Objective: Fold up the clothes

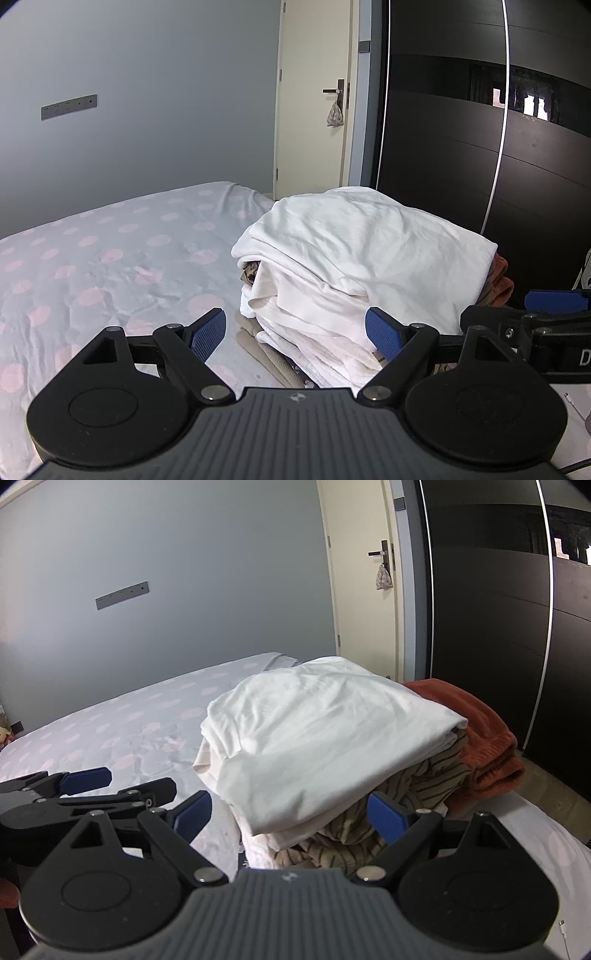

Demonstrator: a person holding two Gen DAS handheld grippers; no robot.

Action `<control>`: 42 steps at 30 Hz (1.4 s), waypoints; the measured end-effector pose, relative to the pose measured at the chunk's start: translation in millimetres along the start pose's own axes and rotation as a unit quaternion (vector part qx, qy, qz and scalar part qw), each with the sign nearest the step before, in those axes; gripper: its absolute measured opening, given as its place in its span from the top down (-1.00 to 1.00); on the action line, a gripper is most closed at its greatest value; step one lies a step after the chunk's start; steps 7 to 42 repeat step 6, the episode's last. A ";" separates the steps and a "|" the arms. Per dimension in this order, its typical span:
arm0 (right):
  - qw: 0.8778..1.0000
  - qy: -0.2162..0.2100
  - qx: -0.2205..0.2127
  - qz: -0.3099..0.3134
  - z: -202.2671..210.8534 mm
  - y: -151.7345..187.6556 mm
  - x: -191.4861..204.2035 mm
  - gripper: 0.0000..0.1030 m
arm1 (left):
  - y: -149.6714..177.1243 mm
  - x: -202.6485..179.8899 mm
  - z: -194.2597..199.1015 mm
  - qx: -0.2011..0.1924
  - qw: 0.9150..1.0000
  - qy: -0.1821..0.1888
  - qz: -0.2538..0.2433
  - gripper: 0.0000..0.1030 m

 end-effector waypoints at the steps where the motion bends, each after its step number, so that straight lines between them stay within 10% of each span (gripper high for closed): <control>1: 1.000 -0.002 0.000 0.000 0.9 0.1 1.1 -0.80 | -0.3 0.3 0.9 0.000 1.000 0.000 0.000 -0.61; 42: 1.000 -0.008 -0.001 0.004 5.8 0.1 6.2 -0.80 | -1.9 1.2 5.5 -0.003 1.000 -0.002 0.001 -0.61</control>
Point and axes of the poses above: each gripper's, at about its wrist camera, not at the fingertips, and z roughly against the way its jaws point, x to its left, y to its underside, the point moved 5 cm from there along -z, roughly the way its jaws point, and after that the axes turned 9 degrees about -x, right-handed, at the moved point
